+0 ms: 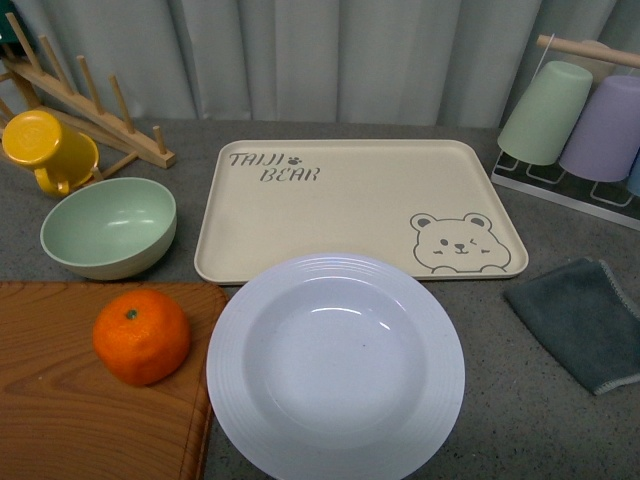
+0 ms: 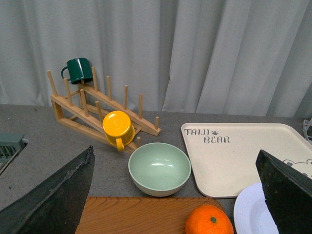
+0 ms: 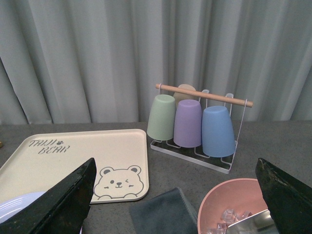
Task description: Place orange and plate with both arms
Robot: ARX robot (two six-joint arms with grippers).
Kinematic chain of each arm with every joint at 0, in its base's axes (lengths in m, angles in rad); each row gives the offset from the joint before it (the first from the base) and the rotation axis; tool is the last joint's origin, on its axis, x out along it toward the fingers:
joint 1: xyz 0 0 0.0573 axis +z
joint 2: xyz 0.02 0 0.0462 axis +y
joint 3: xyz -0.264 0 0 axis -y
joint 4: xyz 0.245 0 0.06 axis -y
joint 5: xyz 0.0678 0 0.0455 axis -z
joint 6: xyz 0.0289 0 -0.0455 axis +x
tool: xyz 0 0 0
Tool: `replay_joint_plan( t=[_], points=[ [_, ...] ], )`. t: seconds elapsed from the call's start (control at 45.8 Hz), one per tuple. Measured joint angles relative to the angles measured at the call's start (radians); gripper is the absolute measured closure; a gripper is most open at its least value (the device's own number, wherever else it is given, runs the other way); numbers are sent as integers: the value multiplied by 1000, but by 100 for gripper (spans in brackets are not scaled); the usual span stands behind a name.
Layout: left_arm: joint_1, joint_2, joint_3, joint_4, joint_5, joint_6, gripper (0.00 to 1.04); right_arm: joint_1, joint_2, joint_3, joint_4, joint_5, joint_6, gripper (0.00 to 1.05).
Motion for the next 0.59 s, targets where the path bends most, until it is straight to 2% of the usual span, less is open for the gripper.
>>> replay_joint_plan(
  t=[0.589],
  points=[
    [0,0,0,0,0,0,6,0,0,0,0,0,0,9]
  ],
)
